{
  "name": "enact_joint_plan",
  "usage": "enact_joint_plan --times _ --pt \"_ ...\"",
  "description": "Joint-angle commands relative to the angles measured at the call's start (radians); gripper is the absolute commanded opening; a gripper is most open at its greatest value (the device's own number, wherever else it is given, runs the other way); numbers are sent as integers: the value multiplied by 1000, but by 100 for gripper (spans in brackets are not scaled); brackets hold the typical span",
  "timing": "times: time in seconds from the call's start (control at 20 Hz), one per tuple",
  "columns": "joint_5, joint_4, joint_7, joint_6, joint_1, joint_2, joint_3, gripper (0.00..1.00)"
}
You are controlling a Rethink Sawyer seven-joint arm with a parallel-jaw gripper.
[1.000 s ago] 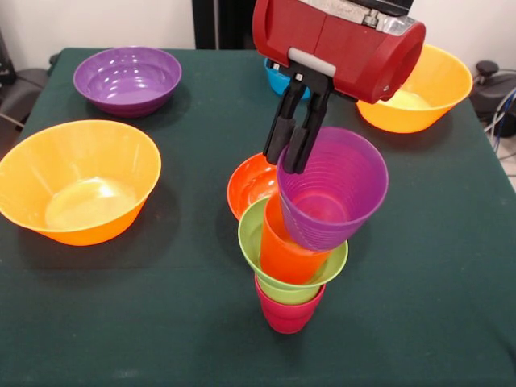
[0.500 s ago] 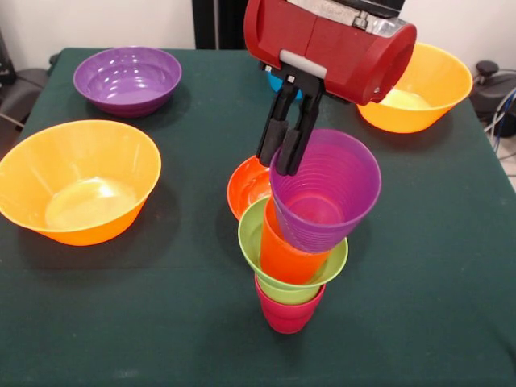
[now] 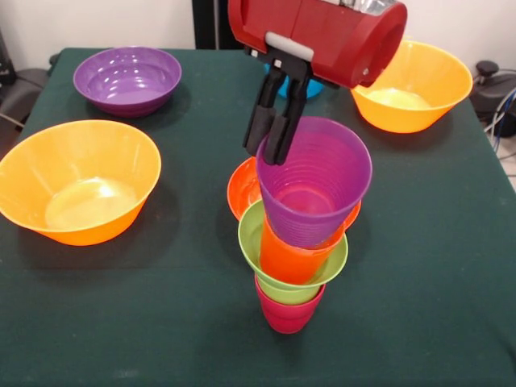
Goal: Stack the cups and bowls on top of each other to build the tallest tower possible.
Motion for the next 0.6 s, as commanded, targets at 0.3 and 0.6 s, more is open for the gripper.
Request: enact_joint_plan --times 0.3,0.6 --pt "-89 96 -251 11 -13 -26 121 0" --pt "-96 113 -229 3 -10 -25 130 0"
